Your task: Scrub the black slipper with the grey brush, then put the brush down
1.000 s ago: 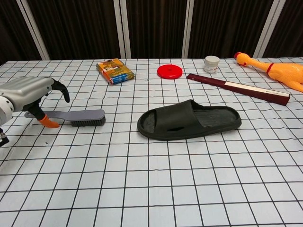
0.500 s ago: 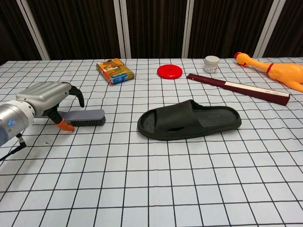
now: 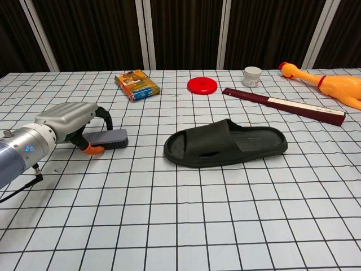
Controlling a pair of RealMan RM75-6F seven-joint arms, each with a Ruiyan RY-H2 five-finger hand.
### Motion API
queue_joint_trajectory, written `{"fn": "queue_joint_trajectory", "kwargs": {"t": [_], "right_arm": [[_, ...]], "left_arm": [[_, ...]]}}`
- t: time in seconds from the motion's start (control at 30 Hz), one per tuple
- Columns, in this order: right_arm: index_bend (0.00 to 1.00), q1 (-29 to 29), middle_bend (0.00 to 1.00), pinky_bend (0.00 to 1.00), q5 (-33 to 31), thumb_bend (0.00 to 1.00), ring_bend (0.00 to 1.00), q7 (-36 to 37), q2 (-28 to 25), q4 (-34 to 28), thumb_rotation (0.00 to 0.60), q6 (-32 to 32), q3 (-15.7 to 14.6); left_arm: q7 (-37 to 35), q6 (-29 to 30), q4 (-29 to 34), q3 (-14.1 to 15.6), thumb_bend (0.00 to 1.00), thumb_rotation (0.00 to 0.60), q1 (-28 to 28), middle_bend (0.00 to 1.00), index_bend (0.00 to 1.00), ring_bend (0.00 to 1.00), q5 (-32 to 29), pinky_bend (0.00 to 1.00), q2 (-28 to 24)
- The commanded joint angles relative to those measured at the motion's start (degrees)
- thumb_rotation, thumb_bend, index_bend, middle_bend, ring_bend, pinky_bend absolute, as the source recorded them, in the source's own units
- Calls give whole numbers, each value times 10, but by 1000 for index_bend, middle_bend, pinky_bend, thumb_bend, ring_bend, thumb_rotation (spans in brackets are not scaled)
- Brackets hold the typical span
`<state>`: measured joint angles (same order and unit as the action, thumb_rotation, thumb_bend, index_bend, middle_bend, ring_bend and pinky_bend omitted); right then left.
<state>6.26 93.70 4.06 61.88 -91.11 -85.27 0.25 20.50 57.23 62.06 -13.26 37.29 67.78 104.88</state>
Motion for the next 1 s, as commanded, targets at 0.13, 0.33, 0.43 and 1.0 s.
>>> {"fn": "queue_joint_trajectory", "kwargs": {"t": [0.13, 0.33, 0.43, 1.0], "right_arm": [[0, 2, 0, 53, -4, 256, 0, -9, 1, -5, 600, 4, 2], [0, 0, 0, 54, -5, 255, 0, -5, 1, -1, 600, 4, 1], [0, -1, 0, 53, -4, 255, 0, -3, 0, 0, 600, 1, 1], [0, 0, 0, 54, -3, 256, 0, -5, -2, -3, 600, 3, 0]], "left_arm": [[0, 0, 29, 5, 329, 600, -2, 232, 406, 119, 0, 243, -15], [6, 8, 55, 6, 383, 600, -5, 287, 464, 143, -2, 249, -28], [12, 13, 59, 6, 403, 599, -5, 326, 490, 171, -4, 257, -30], [3, 11, 55, 3, 544, 600, -4, 618, 678, 473, -24, 554, -24]]}}
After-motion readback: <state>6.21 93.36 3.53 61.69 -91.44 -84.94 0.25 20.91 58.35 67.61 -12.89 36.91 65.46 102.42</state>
